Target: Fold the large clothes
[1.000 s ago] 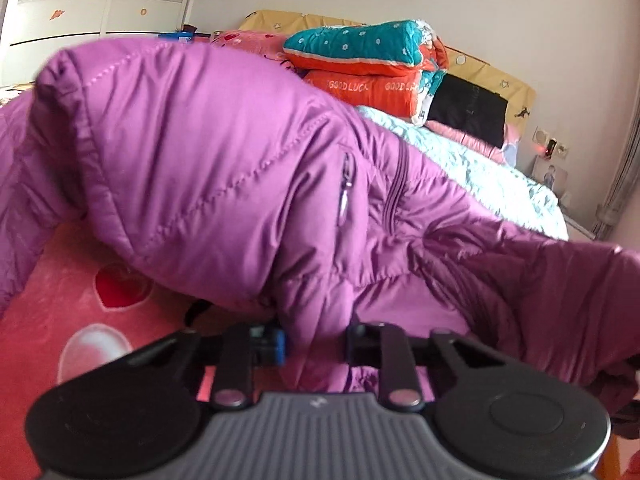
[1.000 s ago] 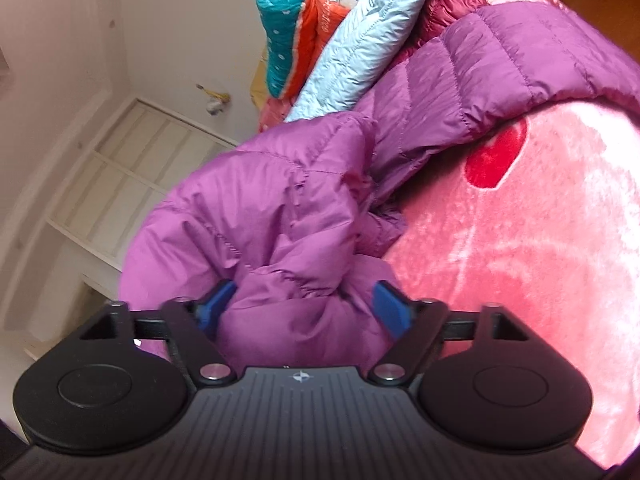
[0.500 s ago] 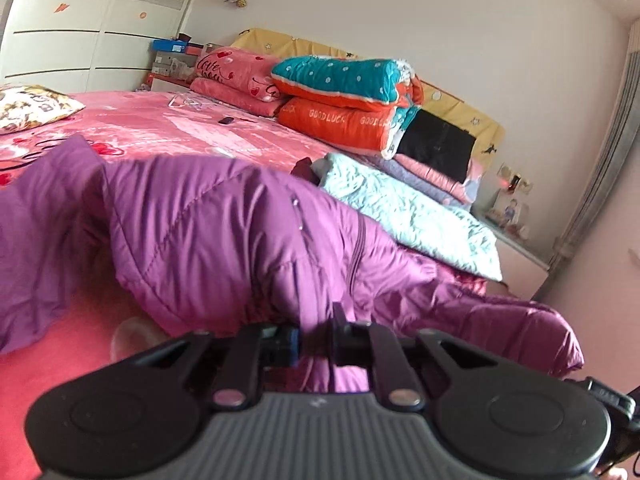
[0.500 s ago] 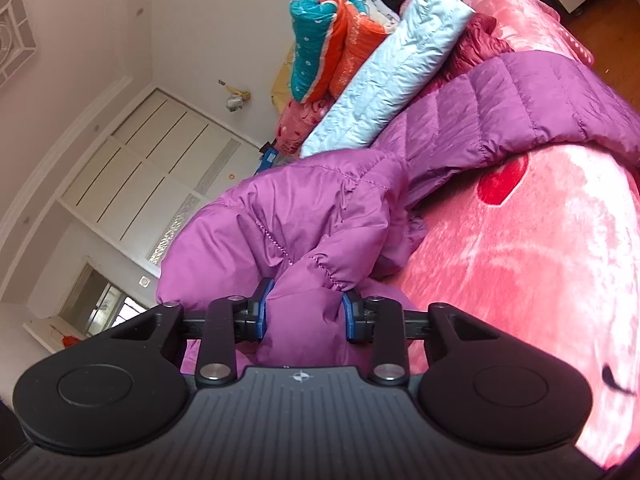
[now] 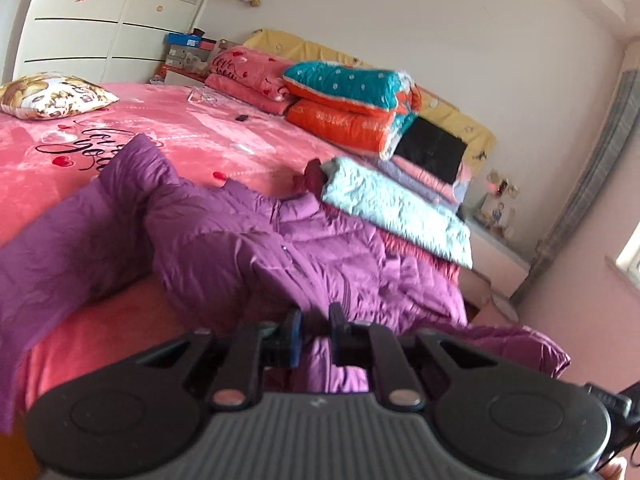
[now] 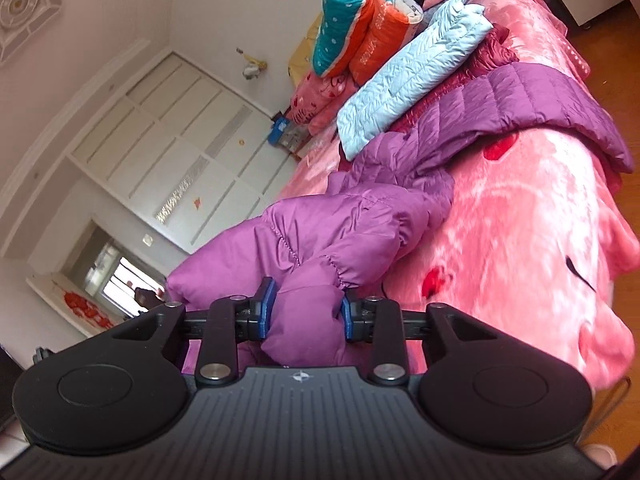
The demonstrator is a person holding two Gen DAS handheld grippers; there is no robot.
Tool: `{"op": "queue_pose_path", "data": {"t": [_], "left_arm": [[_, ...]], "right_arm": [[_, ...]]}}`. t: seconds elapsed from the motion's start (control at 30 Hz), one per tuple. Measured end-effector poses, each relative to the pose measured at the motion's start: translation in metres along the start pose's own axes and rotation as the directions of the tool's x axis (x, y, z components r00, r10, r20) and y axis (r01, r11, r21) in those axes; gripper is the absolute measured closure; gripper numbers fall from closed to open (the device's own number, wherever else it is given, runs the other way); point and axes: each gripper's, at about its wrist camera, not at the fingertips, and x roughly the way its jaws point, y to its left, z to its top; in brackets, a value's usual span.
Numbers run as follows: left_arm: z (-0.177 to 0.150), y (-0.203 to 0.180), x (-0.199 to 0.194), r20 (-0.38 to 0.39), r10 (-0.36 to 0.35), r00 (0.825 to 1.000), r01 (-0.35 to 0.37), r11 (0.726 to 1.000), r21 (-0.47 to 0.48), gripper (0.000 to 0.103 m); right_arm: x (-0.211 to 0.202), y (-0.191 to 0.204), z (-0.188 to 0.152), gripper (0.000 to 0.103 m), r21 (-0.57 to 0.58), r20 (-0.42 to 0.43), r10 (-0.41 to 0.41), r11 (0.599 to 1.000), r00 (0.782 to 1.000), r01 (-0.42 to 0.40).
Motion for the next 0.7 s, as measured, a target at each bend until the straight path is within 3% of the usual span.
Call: {"op": "queue_pose_path", "data": {"t": [0.13, 0.3, 0.37, 0.43, 0.6, 0.63, 0.7], "left_arm": [[-0.015, 0.003, -0.007, -0.03, 0.034, 0.999, -0.031, 0.997, 0.071, 0.095], [-0.038, -0.004, -0.018, -0.072, 0.038, 0.997, -0.025, 0.985, 0.169, 0.095], [-0.049, -0.007, -0.021, -0.1, 0.025, 0.995, -0.006, 0.981, 0.194, 0.094], [-0.061, -0.016, -0.021, -0.136, 0.018, 0.991, 0.015, 0.97, 0.244, 0.089], [-0.091, -0.042, -0.016, -0.22, -0.003, 0.975, 0.089, 0.92, 0.381, 0.054], [-0.099, -0.048, -0.014, -0.235, 0.0, 0.972, 0.102, 0.902, 0.42, 0.05], [-0.117, -0.055, -0.013, -0.256, 0.017, 0.967, 0.115, 0.863, 0.491, 0.032]], "right_arm": [[-0.01, -0.003, -0.015, 0.063, -0.002, -0.033, -0.098, 0.995, 0.995, 0.098], [-0.026, -0.021, -0.02, 0.06, 0.049, -0.028, -0.236, 0.97, 0.971, 0.237], [-0.036, -0.023, -0.024, 0.047, 0.055, -0.016, -0.282, 0.958, 0.959, 0.283], [-0.046, -0.021, -0.027, 0.028, 0.062, 0.002, -0.308, 0.949, 0.951, 0.308], [-0.06, -0.01, -0.032, 0.003, 0.067, 0.042, -0.309, 0.95, 0.95, 0.306], [-0.056, -0.007, -0.032, 0.002, 0.055, 0.04, -0.307, 0.951, 0.951, 0.304], [-0.051, 0.003, -0.035, 0.002, 0.006, 0.012, -0.304, 0.953, 0.953, 0.304]]}}
